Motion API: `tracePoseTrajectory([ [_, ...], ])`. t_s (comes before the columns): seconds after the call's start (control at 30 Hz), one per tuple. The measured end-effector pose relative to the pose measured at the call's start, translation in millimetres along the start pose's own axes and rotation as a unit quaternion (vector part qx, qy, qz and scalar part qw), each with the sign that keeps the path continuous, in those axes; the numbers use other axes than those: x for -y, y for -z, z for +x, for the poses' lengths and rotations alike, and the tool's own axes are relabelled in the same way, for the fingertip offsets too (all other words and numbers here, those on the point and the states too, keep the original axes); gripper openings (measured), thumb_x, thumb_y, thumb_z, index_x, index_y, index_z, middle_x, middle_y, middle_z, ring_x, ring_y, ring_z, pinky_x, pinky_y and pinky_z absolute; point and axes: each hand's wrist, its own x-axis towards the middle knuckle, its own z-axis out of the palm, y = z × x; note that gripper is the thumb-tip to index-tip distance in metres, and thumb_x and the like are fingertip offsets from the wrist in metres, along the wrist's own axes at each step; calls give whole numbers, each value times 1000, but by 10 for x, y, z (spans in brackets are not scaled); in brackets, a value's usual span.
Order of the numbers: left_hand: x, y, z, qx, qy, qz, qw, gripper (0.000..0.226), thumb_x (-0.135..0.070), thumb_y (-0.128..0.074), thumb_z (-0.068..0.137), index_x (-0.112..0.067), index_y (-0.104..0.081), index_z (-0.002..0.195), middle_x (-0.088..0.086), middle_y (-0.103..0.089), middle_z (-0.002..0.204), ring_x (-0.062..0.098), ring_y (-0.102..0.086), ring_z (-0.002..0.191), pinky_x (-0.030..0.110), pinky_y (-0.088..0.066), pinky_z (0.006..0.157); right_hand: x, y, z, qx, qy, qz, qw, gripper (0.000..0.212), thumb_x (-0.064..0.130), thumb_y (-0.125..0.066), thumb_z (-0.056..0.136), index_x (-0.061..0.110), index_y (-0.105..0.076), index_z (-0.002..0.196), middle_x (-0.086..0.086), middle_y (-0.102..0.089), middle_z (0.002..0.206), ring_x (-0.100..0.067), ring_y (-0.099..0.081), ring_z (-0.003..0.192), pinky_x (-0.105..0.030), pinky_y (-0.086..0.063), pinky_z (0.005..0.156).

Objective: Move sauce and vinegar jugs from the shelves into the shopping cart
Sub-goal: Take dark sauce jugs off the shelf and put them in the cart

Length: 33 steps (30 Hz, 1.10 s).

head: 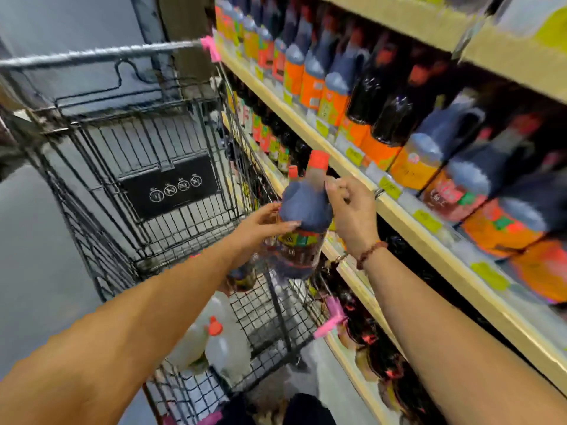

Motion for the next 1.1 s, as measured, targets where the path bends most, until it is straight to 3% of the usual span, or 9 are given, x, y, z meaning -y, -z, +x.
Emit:
tracePoseTrajectory([
  [0.13, -273, -276, -22, 39, -10, -10, 999, 41, -33, -74, 67, -35, -61, 105, -3, -67, 108, 22, -63, 101, 44, -47, 83, 182, 320, 15, -61, -11, 25, 998, 28, 16, -57, 92, 16, -48, 66, 6, -37, 52, 3, -41, 42, -11, -28, 45],
  [0.23, -391, -567, -22, 64, -24, -4, 998, 28, -31, -76, 72, -38, -64, 97, -1, -70, 100, 22, -65, 91, 37, -47, 75, 214, 603, 3, -96, -21, 14, 995, 24, 28, -59, 91, 16, -56, 70, 2, -50, 59, -2, -45, 55, -23, -35, 55],
  [0.4, -528, -1084, -37, 85, -37, 14, 996, 57, -43, -83, 58, -23, -64, 108, 1, -71, 94, 18, -67, 84, 33, -48, 74, 315, 1117, -112, -144, -26, 27, 989, 19, 18, -57, 93, 4, -58, 79, 4, -52, 60, 3, -45, 52, -13, -36, 51],
  [0.5, -586, -1438, -107, 89, -41, -10, 995, 45, -32, -78, 65, -17, -63, 104, -1, -73, 85, 11, -70, 73, 28, -52, 61, 339, 1453, -265, -160, -29, 38, 986, 17, 18, -56, 93, 6, -60, 82, 7, -55, 63, 9, -48, 48, -12, -38, 51],
  [0.57, -584, -1670, -184, 95, -42, -22, 994, 46, -31, -79, 63, -16, -62, 103, -2, -73, 82, 14, -70, 75, 30, -53, 62, 366, 1675, -435, -128, -30, 83, 988, 8, 13, -58, 92, 6, -62, 94, 4, -64, 78, 11, -57, 61, -10, -47, 60],
  [0.67, -491, -2023, -309, 108, -22, -17, 994, 76, -51, -84, 43, -22, -62, 111, 0, -74, 95, 20, -69, 92, 45, -55, 83, 333, 2031, -772, -56, -7, 87, 995, 28, 14, -64, 88, 12, -60, 115, -4, -68, 113, -7, -64, 99, -25, -54, 87],
  [0.77, -357, -2388, -470, 132, -9, -15, 991, 82, -56, -85, 38, -25, -62, 111, 1, -74, 99, 21, -69, 96, 51, -52, 91, 214, 2360, -1128, -41, 6, 4, 999, 50, 24, -72, 82, 24, -51, 127, 2, -60, 128, -13, -57, 118, -31, -50, 96],
  [1.0, 21, -3255, -907, 168, 33, 20, 985, 44, -33, -79, 68, -21, -63, 107, 4, -75, 96, 25, -69, 98, 53, -51, 93, -72, 3074, -2106, -111, -93, -20, 989, 96, 48, -77, 61, 37, -30, 144, 9, -50, 139, -9, -53, 122, -24, -49, 94],
  [1.1, 141, -3566, -1058, 186, 39, 35, 981, 50, -35, -83, 59, -21, -63, 104, 2, -74, 89, 24, -69, 90, 54, -50, 94, -114, 3330, -2461, -90, -121, -68, 986, 115, 35, -85, 60, 39, -11, 147, 18, -48, 133, -6, -54, 117, -27, -50, 93],
])
